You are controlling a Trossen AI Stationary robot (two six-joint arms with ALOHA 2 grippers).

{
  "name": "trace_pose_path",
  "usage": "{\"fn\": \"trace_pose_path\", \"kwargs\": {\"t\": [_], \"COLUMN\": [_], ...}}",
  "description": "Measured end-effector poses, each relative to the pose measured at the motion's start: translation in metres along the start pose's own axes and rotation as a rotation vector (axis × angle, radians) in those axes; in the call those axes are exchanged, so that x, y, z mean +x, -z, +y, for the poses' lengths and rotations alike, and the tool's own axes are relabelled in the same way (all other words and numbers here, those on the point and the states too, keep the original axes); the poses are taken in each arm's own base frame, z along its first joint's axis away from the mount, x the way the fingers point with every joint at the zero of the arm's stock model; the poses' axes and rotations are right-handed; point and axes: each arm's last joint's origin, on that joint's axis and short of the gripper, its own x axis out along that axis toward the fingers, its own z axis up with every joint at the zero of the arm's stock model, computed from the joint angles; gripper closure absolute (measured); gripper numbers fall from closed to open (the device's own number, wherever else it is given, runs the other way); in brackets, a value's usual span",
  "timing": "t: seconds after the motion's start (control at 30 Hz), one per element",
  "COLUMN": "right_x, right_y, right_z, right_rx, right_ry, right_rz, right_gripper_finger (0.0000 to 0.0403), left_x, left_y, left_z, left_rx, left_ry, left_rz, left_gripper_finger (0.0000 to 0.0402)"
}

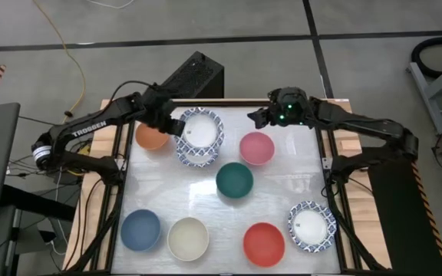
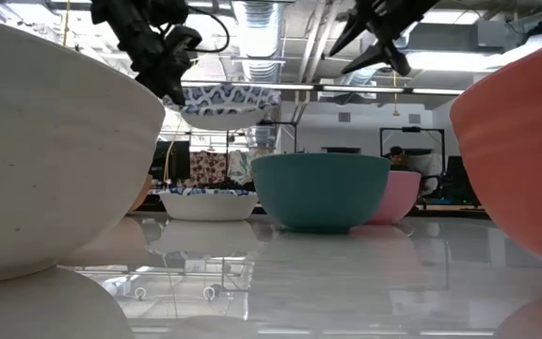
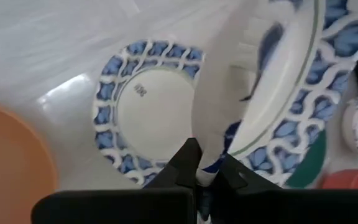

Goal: Nest bowls inside each other
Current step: Stack the top white patterned bowl on top of the middle white patterned bowl

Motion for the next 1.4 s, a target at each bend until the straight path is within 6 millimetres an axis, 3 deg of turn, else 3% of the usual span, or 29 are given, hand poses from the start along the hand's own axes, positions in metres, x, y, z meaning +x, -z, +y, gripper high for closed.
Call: {"fn": "trace_pose_path", "kwargs": {"t": [0.17,0.43,0.73,1.03,1.17,1.4], "right_x": [-0.005,0.002,0.001,0.001,0.001,0.002], "right_y": [0.0,0.007,0.007,0.008,0.008,0.008], "right_z": [0.0,0.003,0.003,0.003,0.003,0.002], "right_rx": [-0.014,-0.034,-0.035,-0.036,-0.037,-0.046], "right_ry": [-0.001,0.007,0.006,0.006,0.009,0.012], "right_rz": [-0.002,0.04,0.042,0.043,0.047,0.05], "right_gripper_finger": [0.02,0.0209,0.0209,0.0209,0.0209,0.0209], "left_x": [0.011,0.038,0.048,0.049,0.05,0.051], "left_y": [0.006,0.025,0.036,0.034,0.034,0.033], "left_z": [0.007,0.028,0.04,0.038,0.032,0.028], "left_rx": [-0.005,-0.048,-0.055,-0.039,0.003,0.028], "left_ry": [0.007,-0.002,-0.07,-0.054,-0.026,-0.012], "left_rz": [0.02,0.054,0.063,0.033,0.016,-0.021], "left_gripper_finger": [0.0401,0.0401,0.0401,0.04,0.0377,0.0294]}}
